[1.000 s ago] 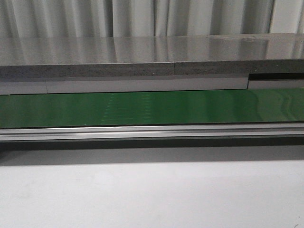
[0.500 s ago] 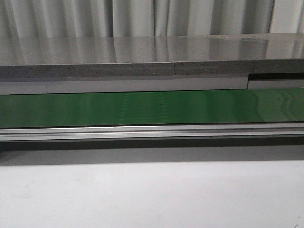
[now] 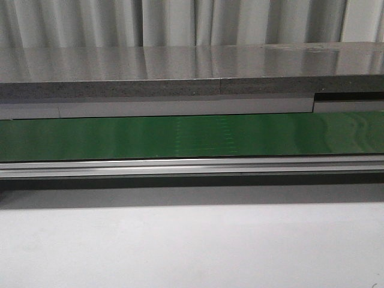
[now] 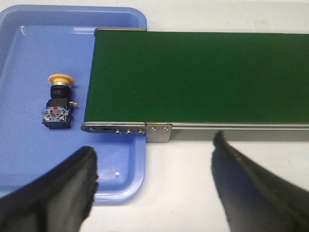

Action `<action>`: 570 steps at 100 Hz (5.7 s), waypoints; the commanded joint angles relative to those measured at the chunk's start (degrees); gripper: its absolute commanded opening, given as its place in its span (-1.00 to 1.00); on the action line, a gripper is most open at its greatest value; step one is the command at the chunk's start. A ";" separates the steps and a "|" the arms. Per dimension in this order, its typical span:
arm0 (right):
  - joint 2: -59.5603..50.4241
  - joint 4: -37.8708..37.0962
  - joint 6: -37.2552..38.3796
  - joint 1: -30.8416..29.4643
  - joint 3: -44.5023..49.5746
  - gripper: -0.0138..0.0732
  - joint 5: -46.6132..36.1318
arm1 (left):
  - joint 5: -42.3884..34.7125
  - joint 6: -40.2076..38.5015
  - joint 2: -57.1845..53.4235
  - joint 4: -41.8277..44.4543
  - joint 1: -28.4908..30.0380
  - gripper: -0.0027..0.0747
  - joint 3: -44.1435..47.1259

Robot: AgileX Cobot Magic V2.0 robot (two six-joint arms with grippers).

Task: Move button from left to right
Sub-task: 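Lower the open left gripper around the yellow-capped button in the tray, then close the left gripper on the button body and lift it, then carry the button over the belt and release it onto the belt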

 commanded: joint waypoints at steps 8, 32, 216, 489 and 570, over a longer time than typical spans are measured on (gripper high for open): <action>-1.09 0.18 -0.13 -0.01 -0.88 -0.84 -4.36 | -5.04 0.00 -0.13 -0.19 -0.47 0.67 -2.21; -1.09 0.18 -0.13 -0.01 -0.88 -0.84 -4.36 | -9.17 0.00 -0.13 0.12 -0.21 0.65 -2.60; -1.09 0.18 -0.13 -0.01 -0.88 -0.84 -4.36 | -3.35 2.22 61.76 5.02 17.59 0.48 -35.37; -1.09 0.18 -0.13 -0.01 -0.88 -0.84 -4.36 | 2.36 3.97 52.21 2.03 5.36 -0.48 -34.58; -1.09 0.18 -0.13 -0.01 -0.88 -0.84 -4.36 | 1.58 5.76 42.64 -1.26 4.10 0.32 -34.58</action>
